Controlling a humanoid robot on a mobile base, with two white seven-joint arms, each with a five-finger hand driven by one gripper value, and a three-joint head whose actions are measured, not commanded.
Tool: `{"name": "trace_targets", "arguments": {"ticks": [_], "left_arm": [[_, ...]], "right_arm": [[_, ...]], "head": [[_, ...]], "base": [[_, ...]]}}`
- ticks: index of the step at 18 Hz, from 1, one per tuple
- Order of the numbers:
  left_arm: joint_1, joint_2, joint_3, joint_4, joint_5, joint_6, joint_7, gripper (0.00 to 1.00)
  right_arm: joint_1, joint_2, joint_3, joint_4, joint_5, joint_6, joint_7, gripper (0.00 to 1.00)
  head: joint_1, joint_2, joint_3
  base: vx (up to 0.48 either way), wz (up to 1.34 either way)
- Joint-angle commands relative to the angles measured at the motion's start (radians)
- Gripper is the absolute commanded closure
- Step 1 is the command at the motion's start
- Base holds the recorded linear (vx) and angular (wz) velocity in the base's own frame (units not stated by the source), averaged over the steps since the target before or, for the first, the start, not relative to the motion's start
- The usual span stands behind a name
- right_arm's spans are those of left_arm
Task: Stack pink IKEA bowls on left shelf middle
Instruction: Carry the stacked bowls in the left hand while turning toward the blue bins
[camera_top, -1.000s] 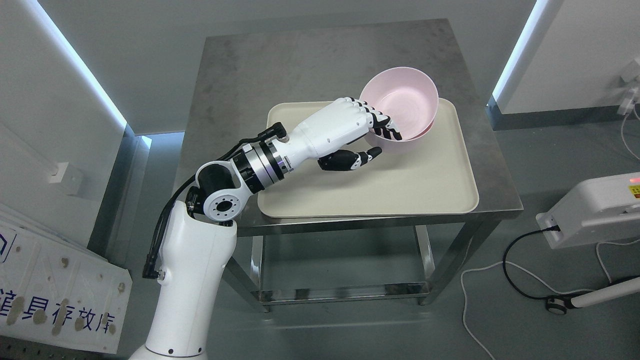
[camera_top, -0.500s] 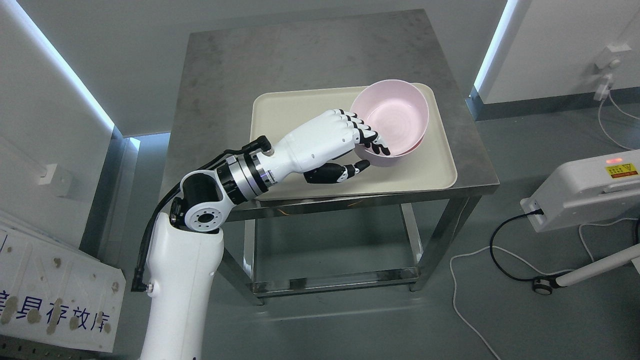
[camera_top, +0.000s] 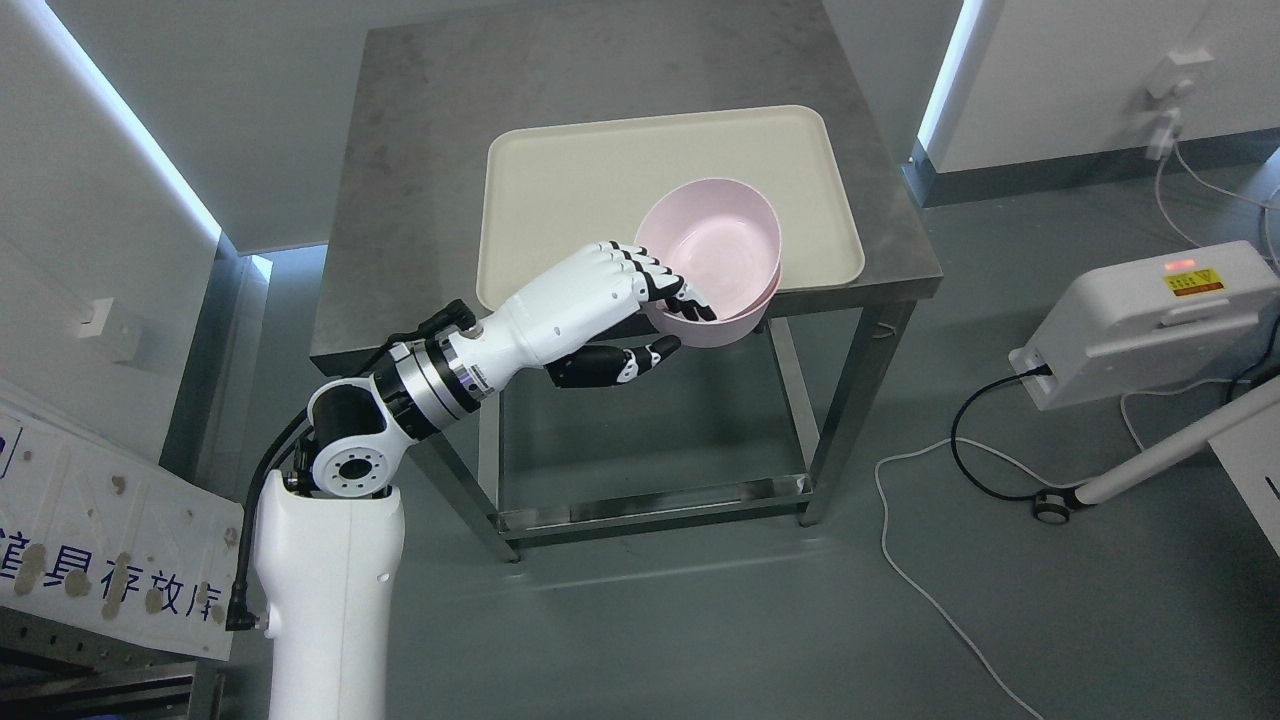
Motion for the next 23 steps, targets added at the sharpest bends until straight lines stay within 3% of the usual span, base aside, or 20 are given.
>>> {"name": "trace_targets", "arguments": {"ticks": [1,23], "left_arm": [[0.038,0.018,0.093,-0.025,0.035,0.000,-0.002,1.00],[0.083,0.018,0.067,-0.027,0.121,0.000,-0.002,0.99]], "right_arm": [[0.000,-0.017,-0.005,-0.017,-0.002,0.001,0.000,0.00],[0.000,-0.017,-0.005,-0.017,-0.002,0.001,0.000,0.00]], "head": [[0.0000,0.000,0.000],[0.0000,0.000,0.000]], "base": [[-0.277,-0.22],[-0.364,0.00]]}}
